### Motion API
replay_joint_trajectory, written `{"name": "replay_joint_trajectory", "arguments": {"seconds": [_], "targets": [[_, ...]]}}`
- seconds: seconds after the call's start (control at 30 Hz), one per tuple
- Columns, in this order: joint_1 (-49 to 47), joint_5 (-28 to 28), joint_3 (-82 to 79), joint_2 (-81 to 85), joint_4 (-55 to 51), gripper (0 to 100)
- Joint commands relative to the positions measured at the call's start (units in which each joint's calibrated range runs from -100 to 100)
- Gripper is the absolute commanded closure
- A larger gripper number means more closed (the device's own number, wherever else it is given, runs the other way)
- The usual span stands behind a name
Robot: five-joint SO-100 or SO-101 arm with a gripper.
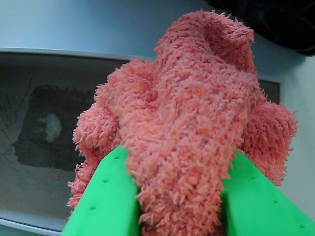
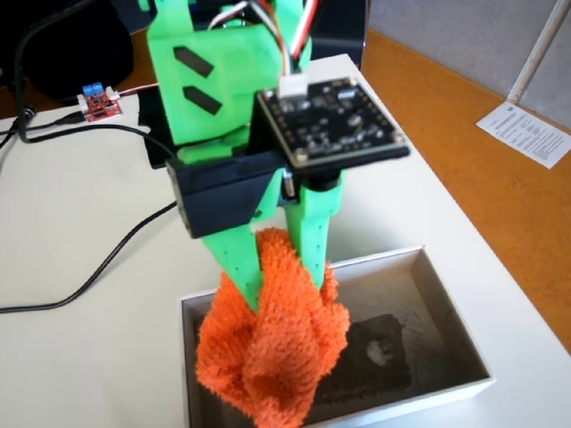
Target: Remove orange objects from table
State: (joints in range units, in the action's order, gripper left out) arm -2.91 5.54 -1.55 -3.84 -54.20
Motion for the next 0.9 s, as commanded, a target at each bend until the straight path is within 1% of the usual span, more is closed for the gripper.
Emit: {"name": "replay_joint_trajectory", "arguments": {"seconds": [0.0,0.03,0.07,0.1,0.13,0.3,0.4,0.47,0.5,0.53,0.57,0.6,0.63,0.67,0.77,0.87], "targets": [[-3.93,0.2,0.29,5.14,1.95,100],[-10.51,-0.49,3.77,6.82,2.84,100],[-14.65,-0.34,5.81,7.41,3.65,100],[-15.76,-0.24,6.29,7.57,4.06,100],[-23.6,0.98,8.52,8.41,8.19,100],[-45.63,7.91,6.49,9.0,25.22,100],[-56.5,11.18,0.48,9.42,36.4,100],[-61.6,11.04,-0.3,9.0,39.4,98],[-63.23,10.01,0.77,8.16,39.81,96],[-64.26,8.69,1.06,7.49,41.19,93],[-64.85,8.06,0.58,7.15,42.48,91],[-65.07,7.91,-0.39,7.15,43.29,87],[-65.22,7.96,-1.46,7.32,43.62,62],[-65.37,7.72,-2.62,7.66,44.35,43],[-65.81,8.84,-7.76,9.42,49.29,43],[-65.81,9.43,-11.44,11.02,51.64,43]]}}
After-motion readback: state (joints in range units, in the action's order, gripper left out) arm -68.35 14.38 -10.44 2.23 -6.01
